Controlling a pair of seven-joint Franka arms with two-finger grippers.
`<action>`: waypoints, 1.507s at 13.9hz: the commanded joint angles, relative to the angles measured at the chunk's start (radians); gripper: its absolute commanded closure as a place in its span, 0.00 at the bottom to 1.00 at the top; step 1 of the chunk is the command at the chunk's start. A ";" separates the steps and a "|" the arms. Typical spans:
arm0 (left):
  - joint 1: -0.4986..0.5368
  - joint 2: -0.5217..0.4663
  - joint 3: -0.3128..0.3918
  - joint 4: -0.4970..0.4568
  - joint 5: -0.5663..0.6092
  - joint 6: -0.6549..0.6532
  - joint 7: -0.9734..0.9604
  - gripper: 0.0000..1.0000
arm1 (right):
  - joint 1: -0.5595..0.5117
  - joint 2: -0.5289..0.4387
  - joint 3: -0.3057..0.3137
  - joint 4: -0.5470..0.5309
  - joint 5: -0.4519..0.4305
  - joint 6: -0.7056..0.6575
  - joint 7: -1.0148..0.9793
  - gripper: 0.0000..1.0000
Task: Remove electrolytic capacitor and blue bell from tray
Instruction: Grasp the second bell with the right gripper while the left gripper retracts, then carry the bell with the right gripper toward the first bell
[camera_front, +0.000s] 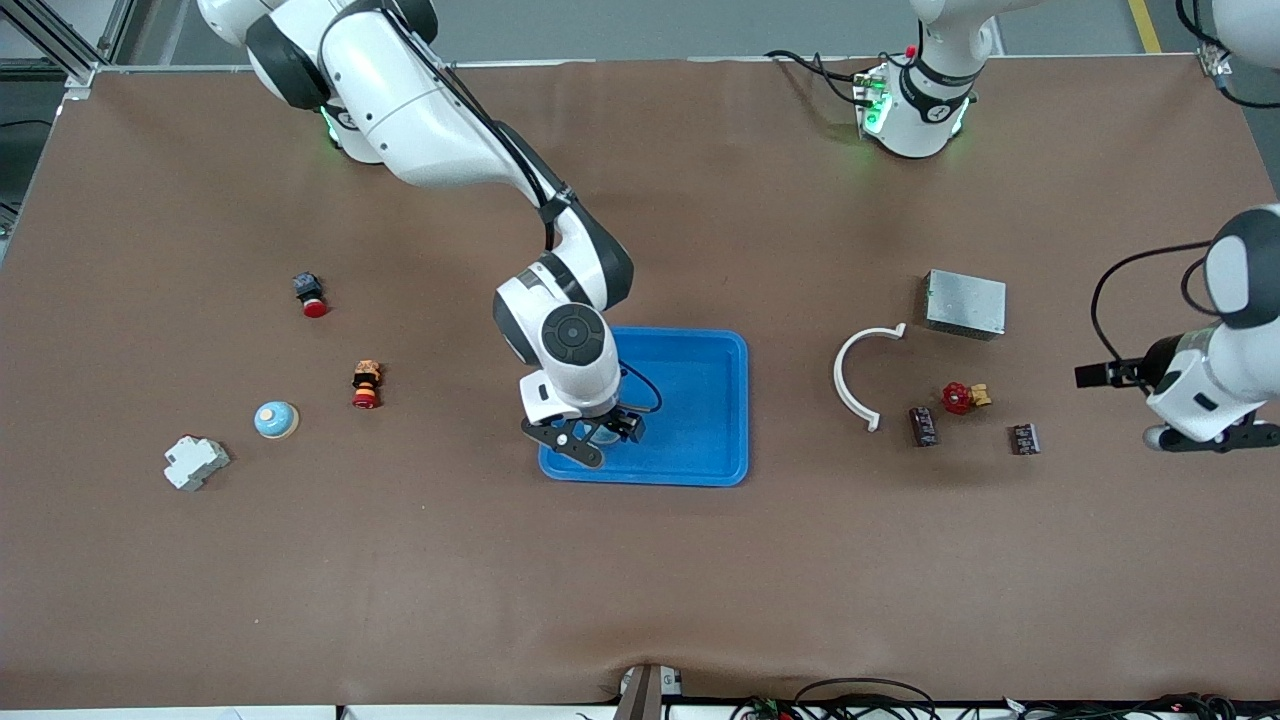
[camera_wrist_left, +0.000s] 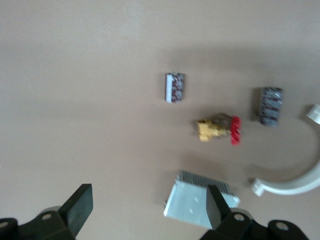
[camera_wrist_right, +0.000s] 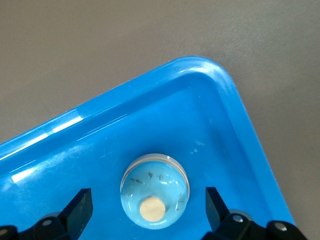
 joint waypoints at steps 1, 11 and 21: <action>0.000 -0.105 -0.033 -0.024 -0.053 -0.075 -0.007 0.00 | 0.011 0.028 -0.011 0.043 -0.026 0.002 0.032 0.00; -0.046 -0.111 -0.162 0.158 -0.115 -0.104 -0.128 0.00 | 0.016 0.054 -0.009 0.043 -0.024 0.013 0.031 0.00; -0.066 -0.106 -0.159 0.189 -0.048 -0.104 -0.127 0.00 | -0.018 0.022 0.001 0.083 -0.010 -0.095 0.014 1.00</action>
